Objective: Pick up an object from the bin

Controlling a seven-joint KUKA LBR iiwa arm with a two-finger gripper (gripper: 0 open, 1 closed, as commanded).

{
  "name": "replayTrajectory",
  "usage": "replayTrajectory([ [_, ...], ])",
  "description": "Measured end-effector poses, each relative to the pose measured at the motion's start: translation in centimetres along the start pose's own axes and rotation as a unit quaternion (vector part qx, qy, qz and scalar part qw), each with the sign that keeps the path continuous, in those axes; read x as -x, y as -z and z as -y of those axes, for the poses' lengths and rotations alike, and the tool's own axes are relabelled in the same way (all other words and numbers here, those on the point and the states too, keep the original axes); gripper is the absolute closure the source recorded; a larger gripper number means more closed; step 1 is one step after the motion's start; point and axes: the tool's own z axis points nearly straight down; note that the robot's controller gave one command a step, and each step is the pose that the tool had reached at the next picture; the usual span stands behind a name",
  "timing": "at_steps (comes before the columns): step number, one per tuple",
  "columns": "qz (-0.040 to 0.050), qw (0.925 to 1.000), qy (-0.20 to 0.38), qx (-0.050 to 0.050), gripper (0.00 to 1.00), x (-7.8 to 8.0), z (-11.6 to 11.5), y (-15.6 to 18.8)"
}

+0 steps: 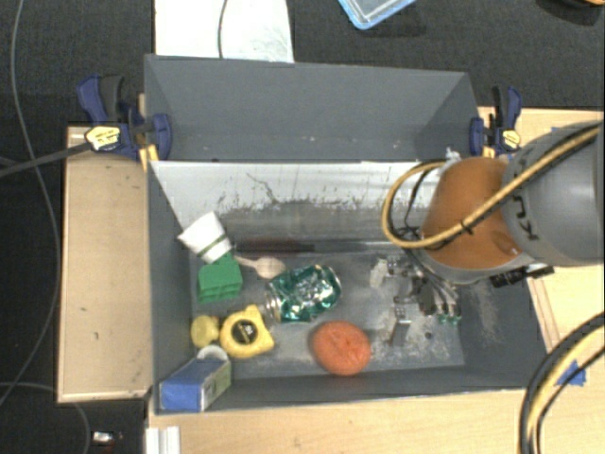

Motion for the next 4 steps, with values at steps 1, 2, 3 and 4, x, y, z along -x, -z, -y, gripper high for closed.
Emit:
replayTrajectory([
  [1,0.0013,0.9992,0.039,-0.001,0.00,0.9,-2.1,-0.6],
  [2,0.0015,0.9979,-0.065,0.000,0.00,0.2,-2.7,0.8],
  [3,0.0025,0.9999,-0.013,-0.002,0.00,-0.2,-1.3,2.0],
  [4,0.0023,0.9999,-0.012,-0.002,0.00,-0.2,-1.4,2.0],
])
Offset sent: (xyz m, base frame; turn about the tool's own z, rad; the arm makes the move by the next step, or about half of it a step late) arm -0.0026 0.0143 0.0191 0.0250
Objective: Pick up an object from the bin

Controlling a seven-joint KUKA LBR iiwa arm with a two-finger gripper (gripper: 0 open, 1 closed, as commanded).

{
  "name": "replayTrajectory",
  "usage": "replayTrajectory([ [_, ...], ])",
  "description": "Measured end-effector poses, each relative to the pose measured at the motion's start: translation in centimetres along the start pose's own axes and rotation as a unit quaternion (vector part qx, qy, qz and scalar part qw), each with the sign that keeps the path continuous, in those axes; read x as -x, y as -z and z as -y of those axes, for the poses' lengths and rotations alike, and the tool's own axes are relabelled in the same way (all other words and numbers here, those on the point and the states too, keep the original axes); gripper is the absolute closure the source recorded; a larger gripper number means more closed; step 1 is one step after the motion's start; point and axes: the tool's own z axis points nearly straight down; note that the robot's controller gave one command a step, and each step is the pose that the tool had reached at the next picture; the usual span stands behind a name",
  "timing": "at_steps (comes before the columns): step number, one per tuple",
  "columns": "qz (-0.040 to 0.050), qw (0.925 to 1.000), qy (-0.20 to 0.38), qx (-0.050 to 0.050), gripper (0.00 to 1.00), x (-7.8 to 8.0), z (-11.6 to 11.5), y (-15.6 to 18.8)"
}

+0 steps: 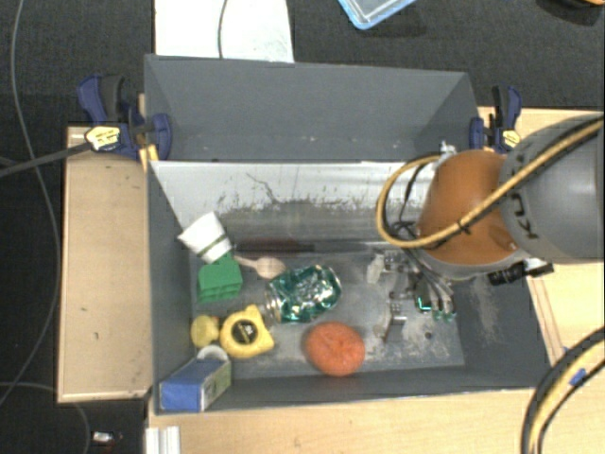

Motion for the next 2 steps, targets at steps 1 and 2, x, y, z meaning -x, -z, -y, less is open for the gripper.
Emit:
replayTrajectory([
  [1,0.0012,1.0000,-0.004,0.000,0.00,1.04,-2.51,-2.93],
  [2,0.0004,0.9996,-0.030,0.000,0.00,0.84,-3.32,-3.91],
])
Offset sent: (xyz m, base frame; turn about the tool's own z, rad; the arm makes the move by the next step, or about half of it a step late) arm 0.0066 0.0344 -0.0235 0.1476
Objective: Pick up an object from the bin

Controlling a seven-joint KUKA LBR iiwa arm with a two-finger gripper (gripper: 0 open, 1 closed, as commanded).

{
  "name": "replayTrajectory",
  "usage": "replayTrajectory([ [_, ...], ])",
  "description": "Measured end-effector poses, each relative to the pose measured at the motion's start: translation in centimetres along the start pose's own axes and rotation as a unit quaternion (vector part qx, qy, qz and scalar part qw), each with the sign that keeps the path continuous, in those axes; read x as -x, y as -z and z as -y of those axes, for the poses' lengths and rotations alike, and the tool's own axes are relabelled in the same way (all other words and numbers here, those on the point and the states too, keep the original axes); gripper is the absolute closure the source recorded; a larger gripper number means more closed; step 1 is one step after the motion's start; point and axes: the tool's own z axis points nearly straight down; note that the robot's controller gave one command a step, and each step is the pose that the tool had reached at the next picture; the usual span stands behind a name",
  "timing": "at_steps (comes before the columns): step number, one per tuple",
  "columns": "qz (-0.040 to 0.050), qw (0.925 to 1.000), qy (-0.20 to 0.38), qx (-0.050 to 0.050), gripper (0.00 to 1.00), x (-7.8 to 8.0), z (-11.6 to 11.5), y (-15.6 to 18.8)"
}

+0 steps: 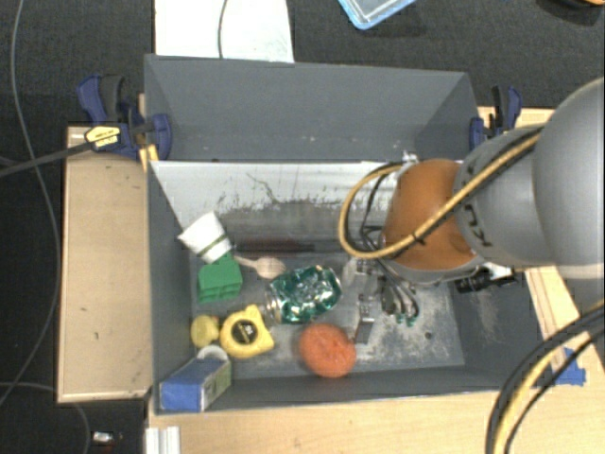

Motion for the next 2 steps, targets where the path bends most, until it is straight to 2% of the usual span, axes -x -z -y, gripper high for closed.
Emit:
replayTrajectory([
  [1,0.0017,0.9984,-0.057,0.001,1.00,1.56,-5.70,0.41],
  [2,0.0017,0.9984,-0.056,0.001,1.00,1.56,-5.70,0.41],
])
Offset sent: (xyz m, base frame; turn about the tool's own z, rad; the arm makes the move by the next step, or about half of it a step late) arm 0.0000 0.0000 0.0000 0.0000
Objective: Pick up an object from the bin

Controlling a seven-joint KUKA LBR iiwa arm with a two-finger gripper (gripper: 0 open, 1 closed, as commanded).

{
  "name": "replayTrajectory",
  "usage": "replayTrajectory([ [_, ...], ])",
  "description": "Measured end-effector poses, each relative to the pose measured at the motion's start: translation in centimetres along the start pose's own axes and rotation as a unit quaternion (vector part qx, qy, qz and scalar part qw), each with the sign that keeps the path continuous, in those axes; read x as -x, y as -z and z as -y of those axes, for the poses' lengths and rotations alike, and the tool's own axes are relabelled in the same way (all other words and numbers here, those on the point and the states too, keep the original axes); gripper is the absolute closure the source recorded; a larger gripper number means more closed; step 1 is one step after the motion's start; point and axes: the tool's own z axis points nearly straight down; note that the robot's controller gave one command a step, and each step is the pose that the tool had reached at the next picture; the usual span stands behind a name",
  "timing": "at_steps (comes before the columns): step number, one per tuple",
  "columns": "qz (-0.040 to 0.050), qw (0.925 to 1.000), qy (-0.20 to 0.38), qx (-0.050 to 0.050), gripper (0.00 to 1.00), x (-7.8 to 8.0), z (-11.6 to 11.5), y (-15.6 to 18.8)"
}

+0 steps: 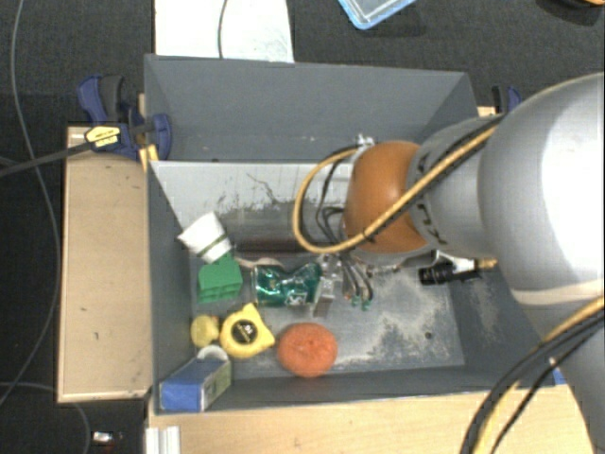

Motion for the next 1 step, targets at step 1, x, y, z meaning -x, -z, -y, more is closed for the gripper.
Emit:
replayTrajectory([
  [1,-0.0002,1.0000,-0.003,0.000,1.00,-0.04,-0.03,0.00],
])
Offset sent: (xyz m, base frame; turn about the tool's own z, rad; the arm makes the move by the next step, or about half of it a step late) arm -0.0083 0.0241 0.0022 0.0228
